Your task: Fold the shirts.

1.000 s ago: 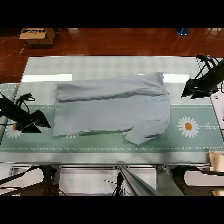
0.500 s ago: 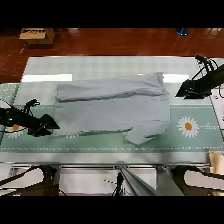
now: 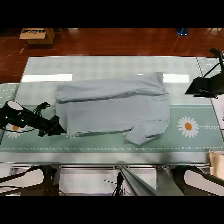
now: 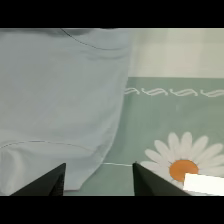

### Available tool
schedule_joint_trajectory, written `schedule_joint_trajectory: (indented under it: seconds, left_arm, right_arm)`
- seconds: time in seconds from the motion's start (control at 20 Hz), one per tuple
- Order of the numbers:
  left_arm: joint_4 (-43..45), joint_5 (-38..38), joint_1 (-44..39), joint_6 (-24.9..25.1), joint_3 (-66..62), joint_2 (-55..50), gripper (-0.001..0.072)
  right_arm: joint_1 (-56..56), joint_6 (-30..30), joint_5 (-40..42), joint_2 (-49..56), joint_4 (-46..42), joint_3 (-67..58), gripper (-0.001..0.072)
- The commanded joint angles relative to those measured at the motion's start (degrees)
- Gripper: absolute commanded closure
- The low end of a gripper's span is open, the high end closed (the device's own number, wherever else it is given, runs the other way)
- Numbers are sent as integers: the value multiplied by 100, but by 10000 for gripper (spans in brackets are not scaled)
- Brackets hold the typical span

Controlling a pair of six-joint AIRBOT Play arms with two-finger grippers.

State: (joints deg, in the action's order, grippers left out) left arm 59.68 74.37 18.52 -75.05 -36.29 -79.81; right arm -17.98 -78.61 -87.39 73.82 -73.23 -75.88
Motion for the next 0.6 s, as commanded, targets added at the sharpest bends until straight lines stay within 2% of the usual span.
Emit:
schedule_joint_trajectory:
  seconds: [0.0,0.15,0.3,0.4,0.55]
  left_arm:
    - [133,-326,-44,122,17,-111,689]
    - [133,-326,-44,260,17,-109,688]
    - [131,-323,-33,256,17,-109,688]
    - [131,-326,-33,258,17,-109,688]
    - [127,-326,-33,258,17,-109,688]
  right_arm:
    - [-691,-2,-98,-404,-369,658,244]
    - [-1296,210,413,-914,511,2267,234]
    - [-1287,540,1117,-1060,1174,3541,233]
    - [-1287,570,1711,-1060,1794,4170,233]
    - [-1285,960,2380,-1060,2682,4763,235]
